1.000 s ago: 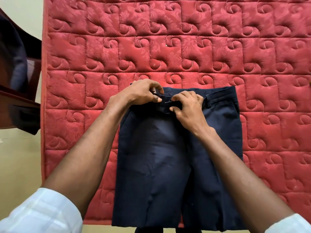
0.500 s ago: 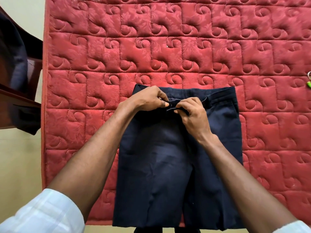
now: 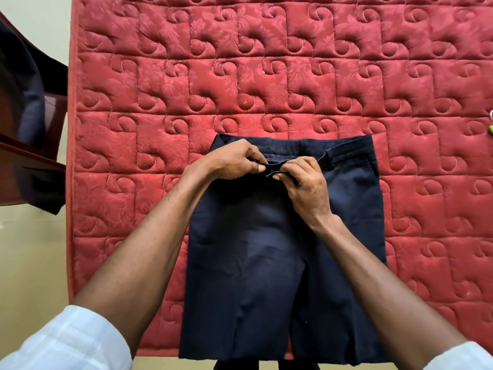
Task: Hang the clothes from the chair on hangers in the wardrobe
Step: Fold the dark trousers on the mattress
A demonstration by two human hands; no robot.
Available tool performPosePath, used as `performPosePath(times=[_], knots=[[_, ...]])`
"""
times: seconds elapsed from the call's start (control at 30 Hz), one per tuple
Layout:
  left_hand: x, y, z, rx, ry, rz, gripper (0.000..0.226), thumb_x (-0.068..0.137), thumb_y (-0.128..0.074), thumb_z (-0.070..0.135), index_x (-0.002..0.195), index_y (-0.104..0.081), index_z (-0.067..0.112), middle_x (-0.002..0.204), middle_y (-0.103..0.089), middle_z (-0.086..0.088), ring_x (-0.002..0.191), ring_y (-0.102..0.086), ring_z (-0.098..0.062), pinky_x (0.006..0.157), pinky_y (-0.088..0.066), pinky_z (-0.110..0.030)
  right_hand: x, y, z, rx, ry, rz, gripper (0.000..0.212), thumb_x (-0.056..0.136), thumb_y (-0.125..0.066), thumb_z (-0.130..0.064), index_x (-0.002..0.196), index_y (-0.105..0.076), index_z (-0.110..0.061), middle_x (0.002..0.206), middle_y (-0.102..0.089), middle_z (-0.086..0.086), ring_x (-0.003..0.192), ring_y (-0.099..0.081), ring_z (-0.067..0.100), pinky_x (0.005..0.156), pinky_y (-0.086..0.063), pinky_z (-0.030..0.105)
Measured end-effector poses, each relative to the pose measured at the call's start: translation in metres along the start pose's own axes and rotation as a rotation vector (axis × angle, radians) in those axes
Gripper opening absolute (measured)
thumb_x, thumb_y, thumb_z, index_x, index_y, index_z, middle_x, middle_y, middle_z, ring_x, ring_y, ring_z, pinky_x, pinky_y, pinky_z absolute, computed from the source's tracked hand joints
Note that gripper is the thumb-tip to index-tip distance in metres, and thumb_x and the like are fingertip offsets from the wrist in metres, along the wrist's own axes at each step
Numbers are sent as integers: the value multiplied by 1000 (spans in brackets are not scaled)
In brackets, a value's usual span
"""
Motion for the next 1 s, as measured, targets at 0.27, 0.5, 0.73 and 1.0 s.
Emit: performPosePath(times=[0.27, 0.5, 0.73, 1.0], knots=[[-3, 1, -6, 8, 9, 23, 19, 93, -65, 16, 109, -73, 10, 87, -59, 15, 88, -58, -7, 85, -42, -20, -6, 6, 7, 3, -29, 19, 11, 85, -73, -14, 87, -68, -5, 88, -66, 5, 91, -52, 23, 86, -48, 33], [-4, -3, -8, 24, 55, 29, 11, 90, -67, 20, 98, -75, 20, 89, -66, 5, 87, -63, -15, 85, -48, -29, -15, 1, 2, -95, 40, 2, 11, 82, -74, -13, 90, -70, -7, 89, -67, 4, 95, -54, 28, 92, -42, 35], [-7, -9, -2, 7, 78, 51, 8, 91, -67, 25, 90, -75, 26, 86, -71, 4, 80, -64, -9, 76, -48, -25, -22, -3, -5, -66, 39, 62, 10, 84, -72, -13, 91, -74, -8, 93, -68, 6, 101, -52, 26, 96, -41, 39], [-4, -18, -8, -146, 143, 13, 25, 89, -66, 17, 68, -71, 28, 75, -65, 4, 68, -54, -7, 70, -42, -27, -27, -6, -12, 79, 8, 68, 4, 84, -69, 3, 85, -66, 1, 90, -65, 11, 89, -61, 31, 107, -40, 47]])
Point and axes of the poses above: each hand's wrist, its own x-axis towards the middle knuckle, its own y-axis out of the back of the hand, z = x × y, the point moved 6 cm from there along x, towards the middle knuckle
